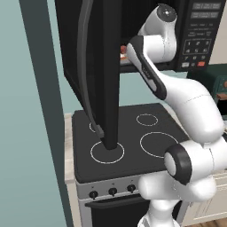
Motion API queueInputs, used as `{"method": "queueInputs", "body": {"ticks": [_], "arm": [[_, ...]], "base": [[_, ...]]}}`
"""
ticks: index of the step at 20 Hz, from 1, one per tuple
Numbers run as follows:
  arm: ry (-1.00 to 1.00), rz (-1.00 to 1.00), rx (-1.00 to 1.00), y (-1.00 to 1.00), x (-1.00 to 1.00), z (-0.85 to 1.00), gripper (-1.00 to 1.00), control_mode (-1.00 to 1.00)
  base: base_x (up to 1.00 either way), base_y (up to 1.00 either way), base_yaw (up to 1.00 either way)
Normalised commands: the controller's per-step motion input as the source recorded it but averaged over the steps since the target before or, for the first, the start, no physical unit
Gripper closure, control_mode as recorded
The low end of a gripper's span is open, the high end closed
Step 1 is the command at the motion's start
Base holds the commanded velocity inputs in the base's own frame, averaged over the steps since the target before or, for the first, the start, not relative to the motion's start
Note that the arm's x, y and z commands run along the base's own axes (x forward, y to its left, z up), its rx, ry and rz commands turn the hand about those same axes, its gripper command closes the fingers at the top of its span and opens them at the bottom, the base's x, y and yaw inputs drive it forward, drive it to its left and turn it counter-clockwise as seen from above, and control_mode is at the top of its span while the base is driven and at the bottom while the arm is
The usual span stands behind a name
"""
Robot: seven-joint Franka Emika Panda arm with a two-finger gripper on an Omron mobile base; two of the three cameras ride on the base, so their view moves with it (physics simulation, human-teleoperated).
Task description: Pick the kebab skewer from the counter and place it in the microwave. Then turn on the microwave.
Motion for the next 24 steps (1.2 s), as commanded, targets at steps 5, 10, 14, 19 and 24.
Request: {"method": "queueInputs", "body": {"ticks": [5,10,14,19,24], "arm": [[-0.03,0.0,0.0,0.05,-0.59,0.0,1.0,-1.0],[0.0,0.0,0.0,0.01,-0.62,0.05,1.0,-1.0],[0.02,0.0,0.0,0.0,-0.52,0.01,1.0,-1.0],[0.02,0.0,0.0,-0.02,-0.54,0.0,1.0,-1.0],[0.0,0.0,0.01,-0.01,-0.66,0.02,1.0,-1.0]], "base": [[0.0,0.0,0.0],[0.0,0.0,0.0],[0.0,0.0,0.0],[0.0,0.0,0.0],[0.0,0.0,0.0]]}}
